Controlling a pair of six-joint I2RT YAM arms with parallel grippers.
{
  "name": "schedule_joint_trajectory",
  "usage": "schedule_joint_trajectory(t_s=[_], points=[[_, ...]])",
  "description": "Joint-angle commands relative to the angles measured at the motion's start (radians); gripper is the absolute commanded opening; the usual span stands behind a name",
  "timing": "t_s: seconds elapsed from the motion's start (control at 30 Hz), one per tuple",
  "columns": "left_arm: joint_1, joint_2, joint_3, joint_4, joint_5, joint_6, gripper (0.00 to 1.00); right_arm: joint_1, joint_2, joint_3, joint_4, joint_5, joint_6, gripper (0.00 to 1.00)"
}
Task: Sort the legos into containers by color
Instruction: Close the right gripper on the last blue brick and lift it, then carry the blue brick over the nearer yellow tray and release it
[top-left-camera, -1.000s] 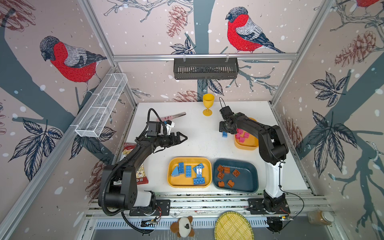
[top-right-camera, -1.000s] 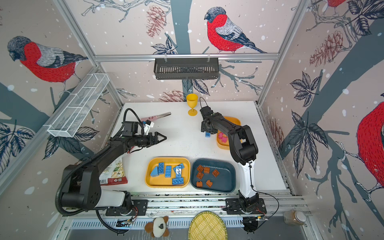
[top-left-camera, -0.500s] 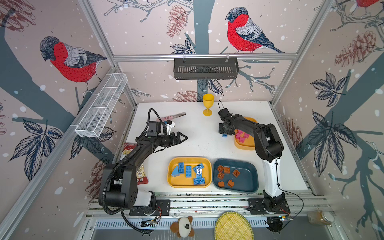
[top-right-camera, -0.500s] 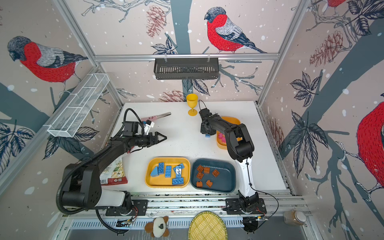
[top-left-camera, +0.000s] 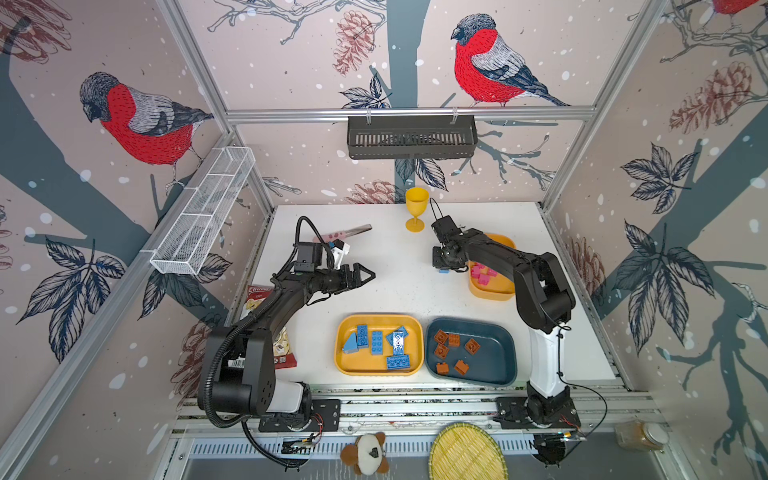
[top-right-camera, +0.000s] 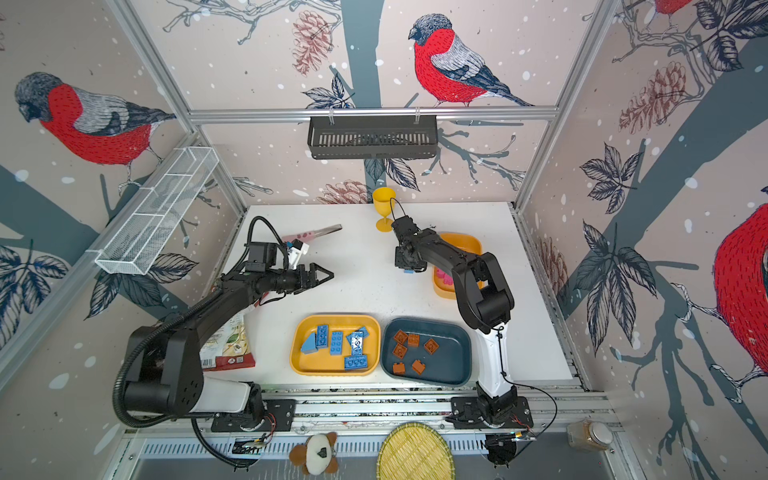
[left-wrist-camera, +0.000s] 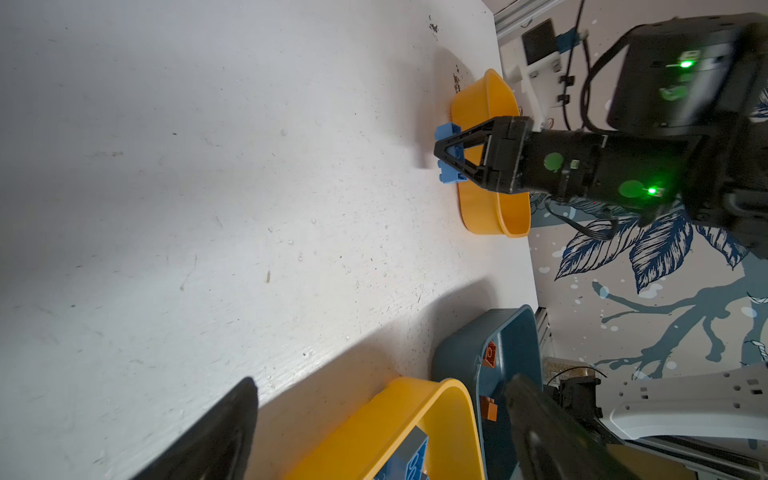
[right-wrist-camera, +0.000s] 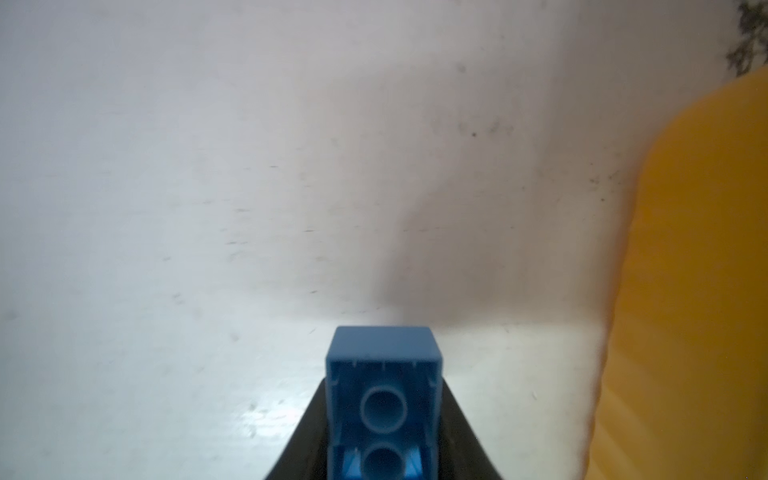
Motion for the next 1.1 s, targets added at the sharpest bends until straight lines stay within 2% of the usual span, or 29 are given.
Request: schedule_joint_trajectory(t_s=[0.0,0.13,0.2,0.43,0.63,0.8,1.07], points=[[0.001,-0.003,0.013,0.006,0.016,0.013,0.93,0.050,-0.074,0.000,-0.027,-0.031,-0.085,0.24],[0.001,-0.002,0.025,-0.002,0.014,0.018,0.93,0.151,-0.192,-0.071,-0.032,-0.088,-0.161,0.24],[0.001,0.001,0.034,-0.011,0.006,0.024,0.93,0.199,-0.243,-0.109,-0.038,-0.109,-0.148,0.24],[0.001,0.000,0.040,-0.007,-0.003,0.023,0.93,0.370,-0.377,-0.238,-0.029,-0.210,0.026,0.24],[0.001,-0.002,0.036,-0.011,-0.007,0.033,0.93,0.513,-0.405,-0.301,-0.017,-0.243,0.153,0.24],[0.001,-0.008,0.014,-0.001,-0.002,0.039,0.93,0.574,-0.397,-0.359,-0.006,-0.254,0.228,0.25],[0.001,-0.037,-0.001,-0.010,-0.004,0.047,0.93,0.595,-0.343,-0.345,-0.040,-0.202,0.242,0.44]])
